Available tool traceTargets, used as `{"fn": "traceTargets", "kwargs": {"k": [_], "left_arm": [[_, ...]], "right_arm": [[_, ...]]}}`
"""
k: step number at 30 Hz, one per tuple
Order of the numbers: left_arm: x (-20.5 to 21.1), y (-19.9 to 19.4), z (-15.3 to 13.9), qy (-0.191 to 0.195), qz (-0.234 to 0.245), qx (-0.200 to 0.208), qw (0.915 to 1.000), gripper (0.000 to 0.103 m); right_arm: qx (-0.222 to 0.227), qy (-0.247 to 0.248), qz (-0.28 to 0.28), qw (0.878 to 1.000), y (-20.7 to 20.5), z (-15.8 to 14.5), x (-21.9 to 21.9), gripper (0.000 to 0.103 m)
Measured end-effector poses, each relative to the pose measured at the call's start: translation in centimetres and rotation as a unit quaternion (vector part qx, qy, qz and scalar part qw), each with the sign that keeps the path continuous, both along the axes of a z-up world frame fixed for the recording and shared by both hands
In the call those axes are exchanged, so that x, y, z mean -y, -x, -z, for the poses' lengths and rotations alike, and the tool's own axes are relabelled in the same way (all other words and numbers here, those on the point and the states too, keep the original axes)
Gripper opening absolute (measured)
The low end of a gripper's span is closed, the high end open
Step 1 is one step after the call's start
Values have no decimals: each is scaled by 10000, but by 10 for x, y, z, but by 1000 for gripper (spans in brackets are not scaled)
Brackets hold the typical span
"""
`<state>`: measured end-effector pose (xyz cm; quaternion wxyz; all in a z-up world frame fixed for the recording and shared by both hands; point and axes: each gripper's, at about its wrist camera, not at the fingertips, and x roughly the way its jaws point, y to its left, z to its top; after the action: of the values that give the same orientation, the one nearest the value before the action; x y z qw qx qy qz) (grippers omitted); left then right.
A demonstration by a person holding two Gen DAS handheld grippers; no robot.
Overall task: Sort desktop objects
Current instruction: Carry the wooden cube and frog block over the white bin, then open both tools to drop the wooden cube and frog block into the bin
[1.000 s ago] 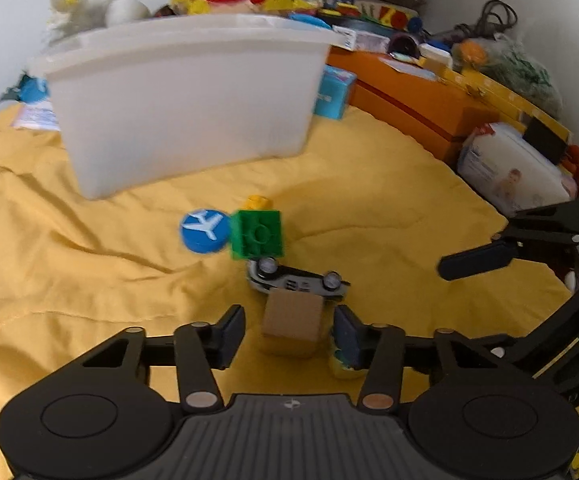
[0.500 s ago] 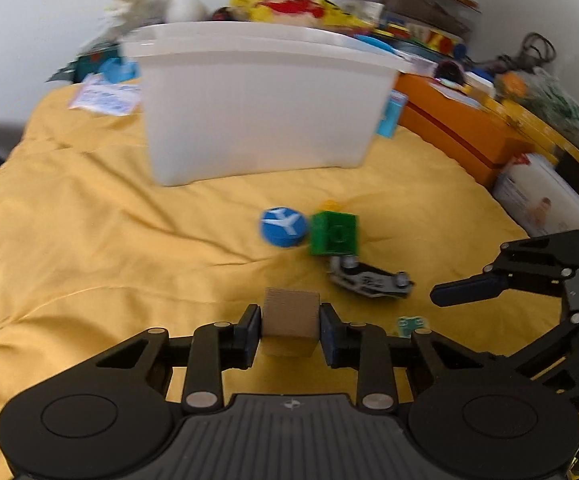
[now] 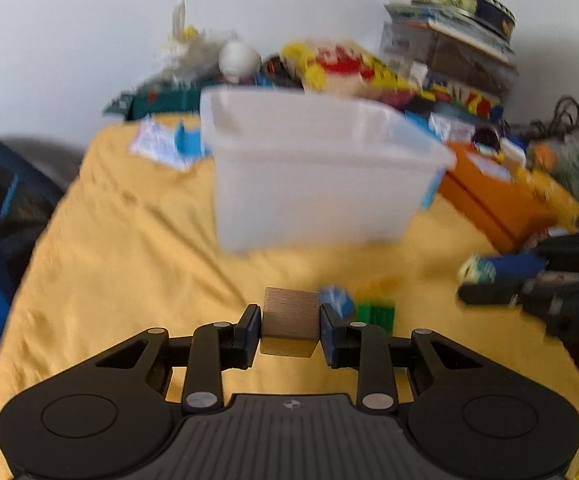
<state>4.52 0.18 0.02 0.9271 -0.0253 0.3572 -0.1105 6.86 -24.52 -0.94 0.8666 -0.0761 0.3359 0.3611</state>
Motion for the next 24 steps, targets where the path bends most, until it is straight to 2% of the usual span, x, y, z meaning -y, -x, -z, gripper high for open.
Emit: {"fn": "traceTargets", "kwargs": {"k": [5, 11, 15, 24], "left_arm": [[-3, -43, -40, 0, -188, 101, 9998, 35], [4, -93, -75, -172, -110, 265, 9994, 35], [7, -119, -84, -189, -84, 225, 9995, 35], [13, -158, -81, -304, -57, -60, 9995, 35]], "right_arm": [[251, -406, 562, 9973, -53, -50, 10, 37], [260, -462, 976, 9938, -114, -77, 11, 37], [277, -374, 1052, 9934, -138, -81, 8, 37], [14, -161, 1158, 9931, -171, -78, 5, 37]]}}
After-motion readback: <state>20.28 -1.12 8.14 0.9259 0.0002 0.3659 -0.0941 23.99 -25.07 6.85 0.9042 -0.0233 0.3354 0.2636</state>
